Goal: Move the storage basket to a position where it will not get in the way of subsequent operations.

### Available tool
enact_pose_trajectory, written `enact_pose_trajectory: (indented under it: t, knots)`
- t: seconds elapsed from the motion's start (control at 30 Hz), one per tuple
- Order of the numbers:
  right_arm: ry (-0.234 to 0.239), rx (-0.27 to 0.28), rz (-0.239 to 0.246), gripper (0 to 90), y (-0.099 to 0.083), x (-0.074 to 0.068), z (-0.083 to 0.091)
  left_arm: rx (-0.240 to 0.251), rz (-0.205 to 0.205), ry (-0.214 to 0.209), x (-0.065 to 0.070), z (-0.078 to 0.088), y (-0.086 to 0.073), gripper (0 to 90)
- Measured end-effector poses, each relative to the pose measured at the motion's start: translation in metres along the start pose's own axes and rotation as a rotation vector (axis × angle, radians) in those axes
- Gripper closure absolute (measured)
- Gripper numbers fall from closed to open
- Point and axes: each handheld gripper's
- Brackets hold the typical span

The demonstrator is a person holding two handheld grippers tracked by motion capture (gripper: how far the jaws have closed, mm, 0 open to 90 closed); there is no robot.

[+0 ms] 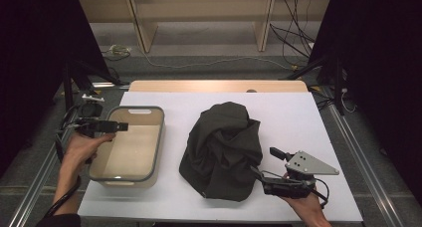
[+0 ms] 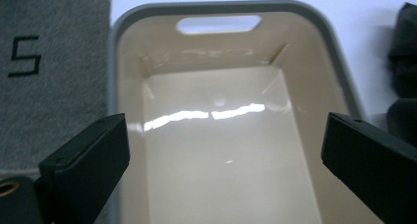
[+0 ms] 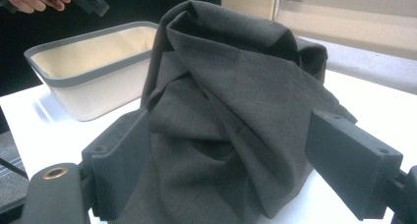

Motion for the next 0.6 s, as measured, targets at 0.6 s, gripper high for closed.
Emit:
enact_pose_trajectory:
  t: [0.6]
  knots:
    - [-0.003,-0.005,0.001,18.1,0.000,0.001,0.000,0.021,-0.130,-0.179,0.068,-0.013,-0.017,5.1]
Point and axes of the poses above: each handheld gripper's, and its own axes: z roughly backward along the jaws, y roughly out of its top, x roughly to its right, and after that the axes turned 15 degrees about z, right-handed
